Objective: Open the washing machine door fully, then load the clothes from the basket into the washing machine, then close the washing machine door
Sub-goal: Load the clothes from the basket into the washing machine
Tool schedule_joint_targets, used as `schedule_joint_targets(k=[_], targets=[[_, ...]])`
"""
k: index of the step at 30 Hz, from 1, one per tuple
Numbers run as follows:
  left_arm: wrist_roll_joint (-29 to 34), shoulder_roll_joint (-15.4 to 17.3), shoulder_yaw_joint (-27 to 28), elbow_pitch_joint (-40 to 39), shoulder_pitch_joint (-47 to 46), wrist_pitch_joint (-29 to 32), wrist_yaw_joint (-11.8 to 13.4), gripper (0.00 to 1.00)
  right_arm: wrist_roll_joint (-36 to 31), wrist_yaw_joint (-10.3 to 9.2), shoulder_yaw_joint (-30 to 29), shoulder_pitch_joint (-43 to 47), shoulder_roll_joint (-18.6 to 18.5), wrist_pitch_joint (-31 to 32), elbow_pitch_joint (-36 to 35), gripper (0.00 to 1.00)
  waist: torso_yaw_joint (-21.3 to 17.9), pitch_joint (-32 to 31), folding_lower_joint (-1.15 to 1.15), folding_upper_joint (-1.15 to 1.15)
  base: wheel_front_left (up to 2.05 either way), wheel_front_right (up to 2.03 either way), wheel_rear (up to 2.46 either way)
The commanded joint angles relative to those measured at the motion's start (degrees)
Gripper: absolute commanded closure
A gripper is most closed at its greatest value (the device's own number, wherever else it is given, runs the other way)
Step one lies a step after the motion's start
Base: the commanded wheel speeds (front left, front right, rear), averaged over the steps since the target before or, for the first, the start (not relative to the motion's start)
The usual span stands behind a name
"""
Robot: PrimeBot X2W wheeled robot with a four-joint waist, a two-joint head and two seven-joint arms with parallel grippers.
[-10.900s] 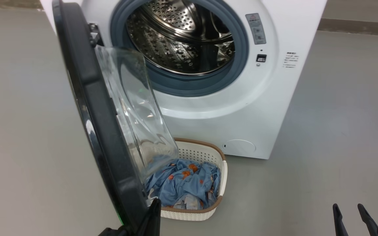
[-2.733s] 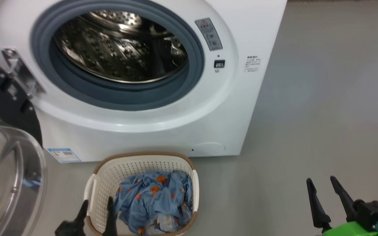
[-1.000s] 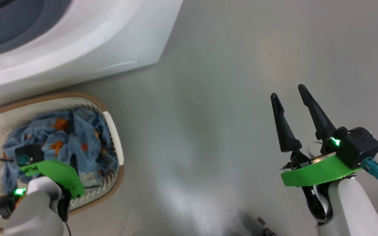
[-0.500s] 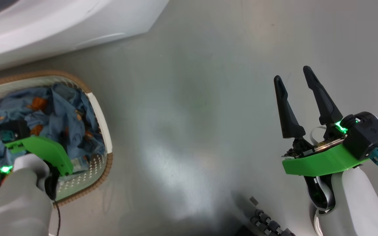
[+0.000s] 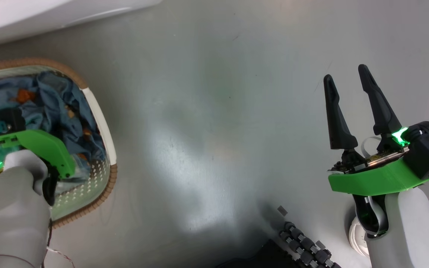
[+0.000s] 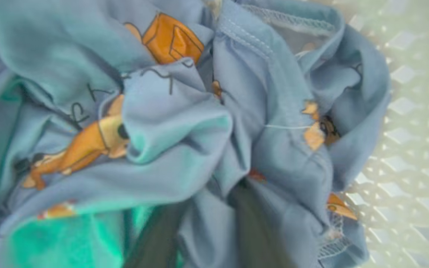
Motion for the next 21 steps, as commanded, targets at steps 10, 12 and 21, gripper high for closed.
schedule_joint_targets(k=[10,12,21], targets=[[0.2,-0.2,-0.3,0.1,3.4,-3.0,2.3,1.0,0.7,0.09,-0.7,1.1,-0.7,-0.3,-0.6,0.0,2.6,-2.5,0.0,0.0,0.0,0.0,0.0],[-0.4,-0.4,0.2,0.1,4.4,-4.6,2.6,1.0,0.6,0.09,-0.7,1.4,-0.8,-0.3,-0.1,0.0,3.4,-4.2,0.0,0.0,0.0,0.0,0.0],[-0.6,-3.4,-0.3,-0.3,10.7,-13.0,3.6,1.0,0.2,0.09,-2.0,5.2,-1.0,-0.3,2.1,0.0,8.4,-15.8,0.0,0.0,0.0,0.0,0.0]])
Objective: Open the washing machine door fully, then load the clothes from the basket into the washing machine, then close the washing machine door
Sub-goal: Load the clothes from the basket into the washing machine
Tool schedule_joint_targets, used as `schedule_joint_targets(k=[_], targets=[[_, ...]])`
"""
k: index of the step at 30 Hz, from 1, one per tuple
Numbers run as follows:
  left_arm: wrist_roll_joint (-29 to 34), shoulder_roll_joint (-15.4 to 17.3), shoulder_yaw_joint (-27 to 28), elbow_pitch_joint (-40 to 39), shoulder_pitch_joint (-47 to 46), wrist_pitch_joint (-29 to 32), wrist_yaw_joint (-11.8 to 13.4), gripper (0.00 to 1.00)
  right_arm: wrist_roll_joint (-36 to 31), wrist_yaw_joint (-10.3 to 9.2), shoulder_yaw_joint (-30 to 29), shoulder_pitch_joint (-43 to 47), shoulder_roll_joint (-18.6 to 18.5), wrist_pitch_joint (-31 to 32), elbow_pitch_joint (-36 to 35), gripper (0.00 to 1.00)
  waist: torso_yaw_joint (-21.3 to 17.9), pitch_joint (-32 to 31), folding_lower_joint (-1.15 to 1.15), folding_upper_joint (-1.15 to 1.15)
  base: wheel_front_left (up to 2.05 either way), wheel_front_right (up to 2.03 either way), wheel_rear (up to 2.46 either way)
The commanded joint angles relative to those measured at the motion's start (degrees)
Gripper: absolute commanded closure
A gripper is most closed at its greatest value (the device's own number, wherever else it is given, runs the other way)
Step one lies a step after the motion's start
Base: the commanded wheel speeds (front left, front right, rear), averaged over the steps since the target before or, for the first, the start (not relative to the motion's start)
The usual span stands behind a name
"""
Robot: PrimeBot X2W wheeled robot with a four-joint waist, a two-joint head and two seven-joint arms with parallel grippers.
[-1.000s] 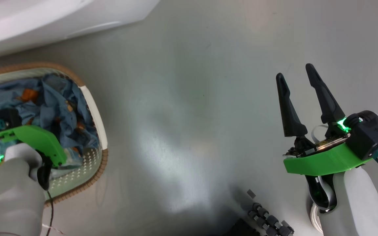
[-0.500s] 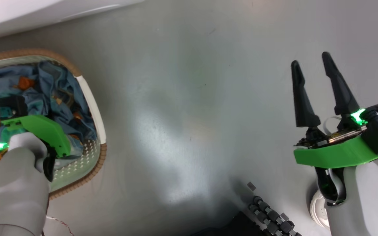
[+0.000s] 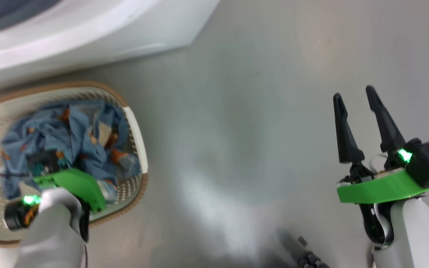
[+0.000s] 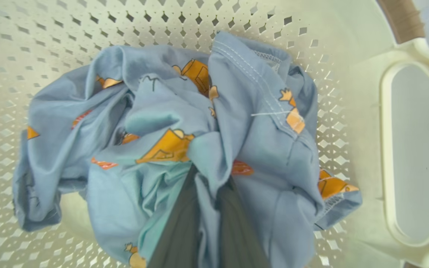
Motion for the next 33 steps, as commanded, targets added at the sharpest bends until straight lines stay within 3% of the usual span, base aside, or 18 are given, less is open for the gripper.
schedule_joint_targets(k=[1,7,22,23,33], targets=[[-0.3,1.0,1.0,-0.8,4.3,-1.4,0.5,1.0,0.2,0.09,0.6,3.3,-0.5,-0.3,-0.6,0.0,4.3,-8.4,0.0,0.0,0.0,0.0,0.0],[-1.1,0.0,2.2,-4.8,9.6,-2.1,1.3,1.0,0.1,0.09,0.2,6.6,-0.9,-0.3,0.4,0.0,6.6,-15.8,0.0,0.0,0.0,0.0,0.0],[2.8,-1.8,6.7,-31.5,31.4,-2.1,6.2,1.0,-0.4,0.09,-0.1,16.1,-0.9,-0.3,1.8,0.0,10.2,-31.4,0.0,0.0,0.0,0.0,0.0],[3.7,-2.1,7.6,-36.8,35.5,-2.1,7.0,1.0,-0.4,0.09,-0.2,17.4,-1.0,-0.3,2.0,0.0,10.3,-33.6,0.0,0.0,0.0,0.0,0.0],[5.6,-2.9,8.4,-49.9,45.5,-2.1,8.6,1.0,-0.5,0.09,-1.1,20.8,-1.2,-0.3,1.9,0.0,10.6,-38.7,0.0,0.0,0.0,0.0,0.0]])
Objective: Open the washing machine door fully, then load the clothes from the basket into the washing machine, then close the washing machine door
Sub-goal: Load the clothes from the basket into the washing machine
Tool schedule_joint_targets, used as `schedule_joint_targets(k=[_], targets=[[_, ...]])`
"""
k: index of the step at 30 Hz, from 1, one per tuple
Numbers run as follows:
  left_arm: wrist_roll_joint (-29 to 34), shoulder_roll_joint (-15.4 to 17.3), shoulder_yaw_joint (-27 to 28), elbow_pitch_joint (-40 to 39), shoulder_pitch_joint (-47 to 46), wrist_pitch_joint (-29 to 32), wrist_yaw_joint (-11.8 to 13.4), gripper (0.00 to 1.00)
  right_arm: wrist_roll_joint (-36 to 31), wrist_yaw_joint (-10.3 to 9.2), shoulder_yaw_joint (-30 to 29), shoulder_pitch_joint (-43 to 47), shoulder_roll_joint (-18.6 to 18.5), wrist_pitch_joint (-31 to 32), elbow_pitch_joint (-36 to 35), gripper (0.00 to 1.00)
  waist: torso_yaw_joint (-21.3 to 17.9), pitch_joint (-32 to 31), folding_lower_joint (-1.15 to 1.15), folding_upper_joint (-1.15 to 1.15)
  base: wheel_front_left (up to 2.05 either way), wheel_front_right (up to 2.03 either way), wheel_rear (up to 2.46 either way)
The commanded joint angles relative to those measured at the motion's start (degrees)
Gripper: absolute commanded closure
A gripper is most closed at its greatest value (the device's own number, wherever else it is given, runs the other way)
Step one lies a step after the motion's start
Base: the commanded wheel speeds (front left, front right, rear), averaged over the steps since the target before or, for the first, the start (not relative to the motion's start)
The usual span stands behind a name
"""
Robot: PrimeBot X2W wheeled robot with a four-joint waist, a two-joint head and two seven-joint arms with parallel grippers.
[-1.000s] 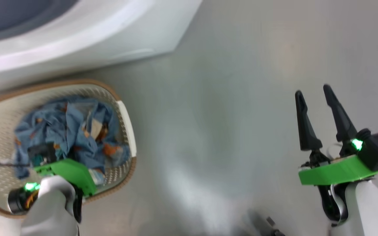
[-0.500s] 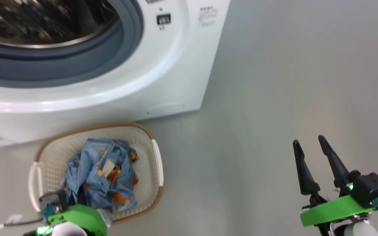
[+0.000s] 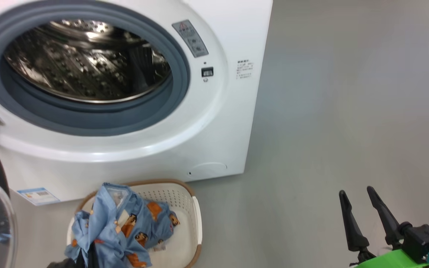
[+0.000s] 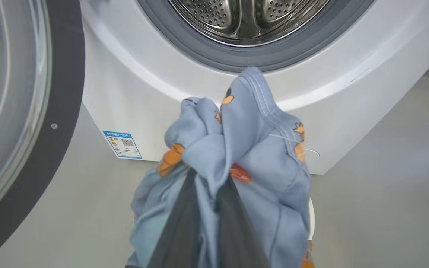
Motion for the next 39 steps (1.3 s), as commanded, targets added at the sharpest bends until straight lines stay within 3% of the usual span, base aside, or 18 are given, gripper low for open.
schedule_joint_targets(k=[1,16,39], targets=[[0.6,0.3,2.2,-2.8,0.7,-0.7,0.7,1.0,0.0,0.09,1.3,0.4,-0.8,-0.3,-1.3,0.0,0.8,-2.6,0.0,0.0,0.0,0.0,0.0],[2.1,0.1,0.0,-11.0,7.9,-0.7,1.8,1.0,-0.5,0.09,0.3,4.8,-1.2,-0.3,-0.8,0.0,2.5,-8.1,0.0,0.0,0.0,0.0,0.0],[2.2,0.2,-2.0,-17.5,10.3,0.1,2.4,1.0,-1.4,0.09,-0.5,7.4,-1.3,-0.3,1.1,0.0,3.5,-9.9,0.0,0.0,0.0,0.0,0.0]])
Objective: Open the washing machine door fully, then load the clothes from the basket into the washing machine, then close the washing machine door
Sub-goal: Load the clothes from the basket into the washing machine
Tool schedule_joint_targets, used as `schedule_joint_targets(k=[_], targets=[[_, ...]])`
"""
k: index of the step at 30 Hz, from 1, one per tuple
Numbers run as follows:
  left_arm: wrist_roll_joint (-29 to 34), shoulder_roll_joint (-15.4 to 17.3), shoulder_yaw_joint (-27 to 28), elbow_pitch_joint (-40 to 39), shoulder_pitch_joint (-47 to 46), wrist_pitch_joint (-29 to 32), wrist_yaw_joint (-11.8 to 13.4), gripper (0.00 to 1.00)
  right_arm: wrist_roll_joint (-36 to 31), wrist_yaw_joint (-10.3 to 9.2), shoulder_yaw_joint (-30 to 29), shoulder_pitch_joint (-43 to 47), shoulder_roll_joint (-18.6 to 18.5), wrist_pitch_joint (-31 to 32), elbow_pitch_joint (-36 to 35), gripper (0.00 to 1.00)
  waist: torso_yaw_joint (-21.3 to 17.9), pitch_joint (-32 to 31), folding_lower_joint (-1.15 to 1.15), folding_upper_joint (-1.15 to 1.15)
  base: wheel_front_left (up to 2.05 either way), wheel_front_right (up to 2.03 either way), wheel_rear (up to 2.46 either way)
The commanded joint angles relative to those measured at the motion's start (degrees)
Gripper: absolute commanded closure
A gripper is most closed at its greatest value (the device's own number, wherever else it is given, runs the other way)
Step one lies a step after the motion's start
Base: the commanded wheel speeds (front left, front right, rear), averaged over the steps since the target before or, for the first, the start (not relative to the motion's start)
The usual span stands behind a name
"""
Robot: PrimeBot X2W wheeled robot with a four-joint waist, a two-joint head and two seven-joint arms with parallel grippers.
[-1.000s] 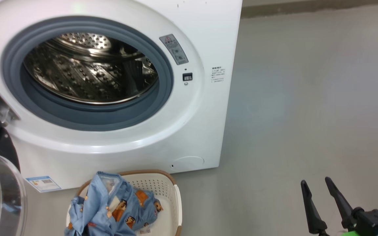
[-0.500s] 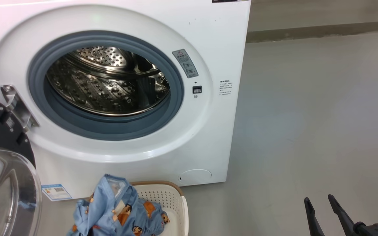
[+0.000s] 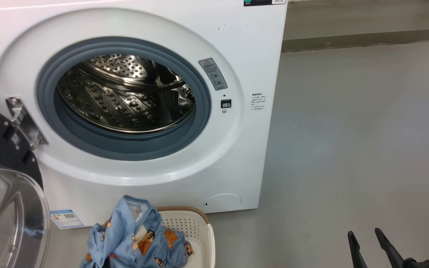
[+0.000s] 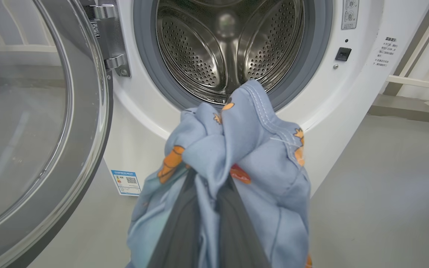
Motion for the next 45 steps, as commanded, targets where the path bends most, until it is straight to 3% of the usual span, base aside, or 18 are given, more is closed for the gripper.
schedule_joint_targets(k=[1,11,28,45], targets=[[0.2,0.4,1.6,-2.0,-0.9,0.0,0.6,1.0,-0.5,0.09,1.5,-0.9,-1.0,-0.3,-1.2,0.0,-0.1,0.2,0.0,0.0,0.0,0.0,0.0],[0.1,0.9,1.3,-2.5,-2.0,0.4,1.1,1.0,-0.3,0.09,1.6,-1.2,-0.6,-0.3,-1.5,0.0,-1.0,1.4,0.0,0.0,0.0,0.0,0.0],[-0.6,1.0,2.4,2.2,-13.1,0.0,2.7,1.0,0.4,0.09,2.5,-3.0,0.6,-0.3,-2.2,0.0,-6.9,5.5,0.0,0.0,0.0,0.0,0.0],[-1.0,9.6,9.4,14.5,-36.0,-0.4,3.6,1.0,3.0,0.09,3.9,-8.5,1.4,-0.3,-2.4,0.0,-16.3,14.0,0.0,0.0,0.0,0.0,0.0]])
